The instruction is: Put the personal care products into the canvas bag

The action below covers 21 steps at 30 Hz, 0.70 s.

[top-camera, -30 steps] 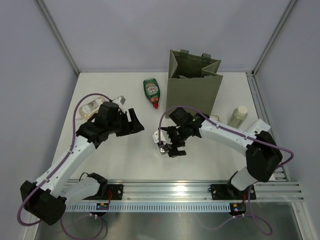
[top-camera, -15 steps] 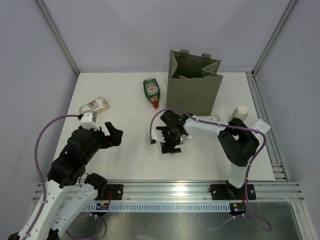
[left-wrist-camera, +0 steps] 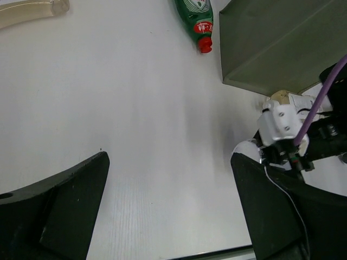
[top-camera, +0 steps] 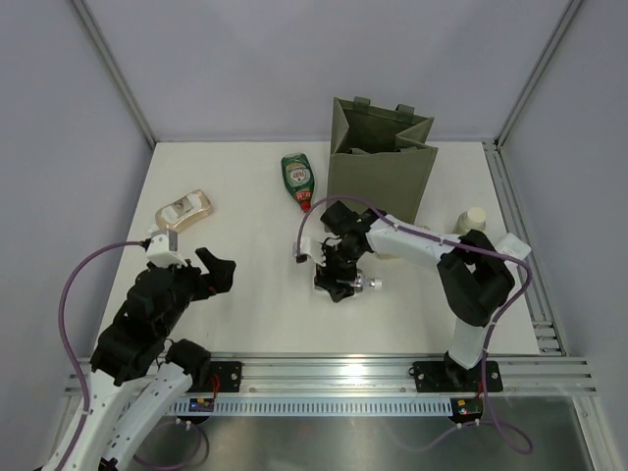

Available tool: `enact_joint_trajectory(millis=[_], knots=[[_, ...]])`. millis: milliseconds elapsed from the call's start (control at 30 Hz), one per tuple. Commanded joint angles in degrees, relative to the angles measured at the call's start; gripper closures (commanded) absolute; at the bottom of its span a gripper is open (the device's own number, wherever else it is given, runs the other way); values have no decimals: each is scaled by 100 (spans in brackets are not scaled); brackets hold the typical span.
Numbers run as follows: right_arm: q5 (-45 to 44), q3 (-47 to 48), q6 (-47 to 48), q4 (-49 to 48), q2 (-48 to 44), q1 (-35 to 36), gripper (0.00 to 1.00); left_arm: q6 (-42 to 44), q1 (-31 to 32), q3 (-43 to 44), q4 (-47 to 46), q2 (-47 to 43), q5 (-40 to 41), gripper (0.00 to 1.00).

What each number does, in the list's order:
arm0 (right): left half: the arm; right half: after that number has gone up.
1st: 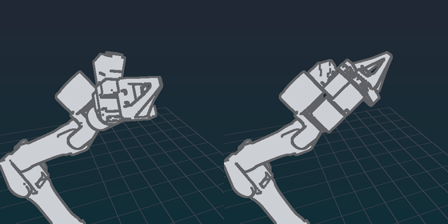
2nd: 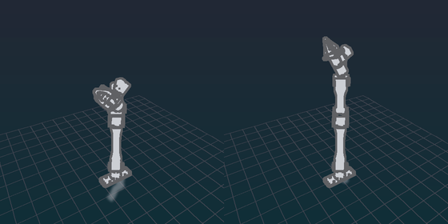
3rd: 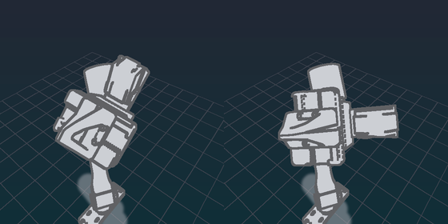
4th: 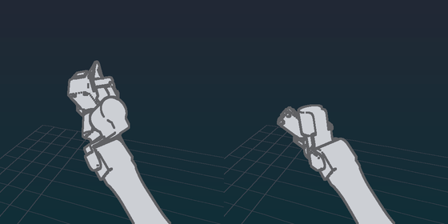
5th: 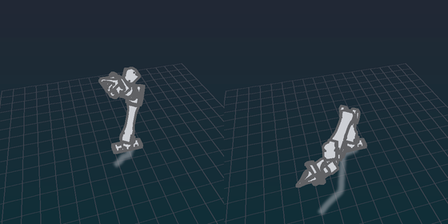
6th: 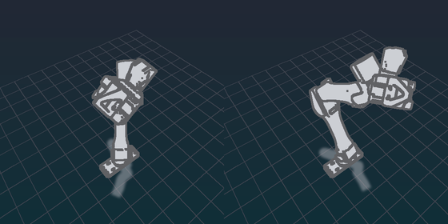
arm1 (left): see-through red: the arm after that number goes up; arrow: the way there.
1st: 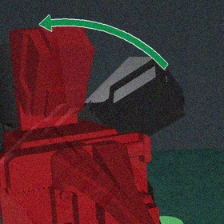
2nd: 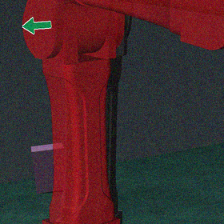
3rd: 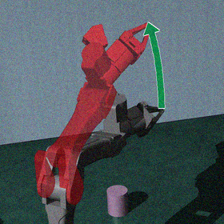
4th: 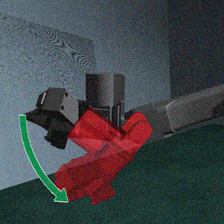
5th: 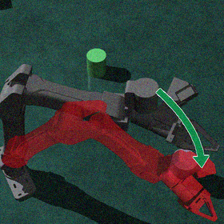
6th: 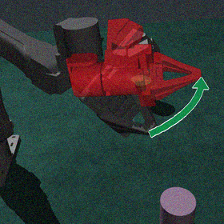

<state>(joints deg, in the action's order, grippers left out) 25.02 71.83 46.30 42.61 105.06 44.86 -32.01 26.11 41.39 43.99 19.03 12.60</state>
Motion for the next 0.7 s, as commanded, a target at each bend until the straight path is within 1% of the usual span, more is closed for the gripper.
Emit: enact_joint_trajectory(millis=[0, 67, 100, 133, 167, 200, 233, 267, 300, 333, 367, 400, 433, 467, 500, 533, 600, 667], knots=[[1302, 1075, -859, 264, -1021, -495, 100, -16, -9, 62, -303, 101, -126, 1], [1602, 1576, -1140, 405, -1162, -819, 100, 28, -9, 71, -373, 145, -205, 1], [1655, 2249, -1437, 528, -1224, -960, 100, 72, -1, 71, -399, 154, -275, 1], [1612, 2639, -1692, 564, -1207, -1110, 100, 89, -9, 71, -452, 171, -302, 1], [1681, 3113, -2078, 651, -1050, -1485, 100, 98, -9, 63, -470, 198, -354, 1], [1813, 4092, -2273, 817, -927, -1715, 100, 125, -9, 71, -496, 224, -372, 1], [1962, 4563, -2527, 828, -786, -1944, 100, 133, -9, 54, -557, 242, -407, 1], [2024, 5055, -3078, 802, -446, -2155, 100, 134, -9, 54, -575, 268, -442, 1], [2129, 5886, -3362, 645, -285, -2609, 100, 134, -9, 45, -628, 286, -451, 1], [2226, 6199, -3687, 469, -119, -2805, 100, 134, -9, 36, -654, 312, -460, 1], [2009, 6394, -4395, 215, 31, -2964, 100, 142, -9, 36, -672, 347, -478, 1], [1633, 6535, -4628, -292, 59, -3148, 100, 151, -9, 45, -698, 373, -478, 1], [1003, 6554, -4891, -541, 94, -3194, 100, 169, -9, 45, -716, 400, -469, 1], [649, 6571, -5068, -761, 138, -3212, 100, 195, -9, 62, -733, 435, -469, 1], [314, 6572, -5096, -1198, 173, -3212, 100, 247, -9, 80, -742, 479, -469, 1], [-220, 6563, -5157, -1455, 234, -3203, 100, 274, -9, 124, -751, 523, -443, 1], [-601, 6694, -5316, -1981, 524, -3212, 100, 379, -9, 159, -760, 619, -373, 1], [-901, 6799, -5447, -2282, 891, -3212, 100, 415, -9, 203, -769, 699, -294, 1]])
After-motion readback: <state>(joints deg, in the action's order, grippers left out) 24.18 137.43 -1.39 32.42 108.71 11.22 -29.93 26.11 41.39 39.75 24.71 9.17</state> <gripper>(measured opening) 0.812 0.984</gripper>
